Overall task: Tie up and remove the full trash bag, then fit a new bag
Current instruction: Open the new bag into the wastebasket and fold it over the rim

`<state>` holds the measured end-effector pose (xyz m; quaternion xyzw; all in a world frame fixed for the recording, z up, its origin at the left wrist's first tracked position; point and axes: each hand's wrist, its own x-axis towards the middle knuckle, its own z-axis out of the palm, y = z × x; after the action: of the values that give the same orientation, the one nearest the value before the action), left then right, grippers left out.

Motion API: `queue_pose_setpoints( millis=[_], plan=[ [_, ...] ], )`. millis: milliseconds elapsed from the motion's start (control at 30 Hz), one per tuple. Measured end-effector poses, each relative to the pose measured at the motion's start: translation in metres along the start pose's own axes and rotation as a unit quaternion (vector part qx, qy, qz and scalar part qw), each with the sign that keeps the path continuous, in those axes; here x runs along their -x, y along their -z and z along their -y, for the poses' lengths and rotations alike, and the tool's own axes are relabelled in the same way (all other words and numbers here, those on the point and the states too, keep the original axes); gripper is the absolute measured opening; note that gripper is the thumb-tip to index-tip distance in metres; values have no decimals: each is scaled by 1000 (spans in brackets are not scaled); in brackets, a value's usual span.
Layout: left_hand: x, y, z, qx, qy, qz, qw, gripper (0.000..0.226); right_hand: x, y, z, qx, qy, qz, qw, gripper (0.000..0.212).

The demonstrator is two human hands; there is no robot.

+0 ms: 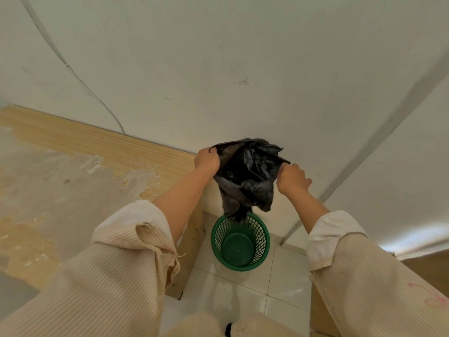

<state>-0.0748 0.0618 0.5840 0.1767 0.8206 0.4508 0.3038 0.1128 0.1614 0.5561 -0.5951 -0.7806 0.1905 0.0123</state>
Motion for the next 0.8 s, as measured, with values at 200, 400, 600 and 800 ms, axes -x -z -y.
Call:
queue_pose_setpoints(
  millis=[200,400,600,800],
  plan=[
    [14,-13,-14,124,0,91,988,43,13,1,28,-269,88,140,949,65],
    [19,-11,-20,275,67,190,940,53,21,-32,36,-217,71,134,964,59],
    [12,17,-8,281,56,221,932,52,14,-37,20,-319,12,105,942,23],
    [26,27,-1,211,48,358,908,44,21,-32,32,-235,76,166,955,51]
  ],
)
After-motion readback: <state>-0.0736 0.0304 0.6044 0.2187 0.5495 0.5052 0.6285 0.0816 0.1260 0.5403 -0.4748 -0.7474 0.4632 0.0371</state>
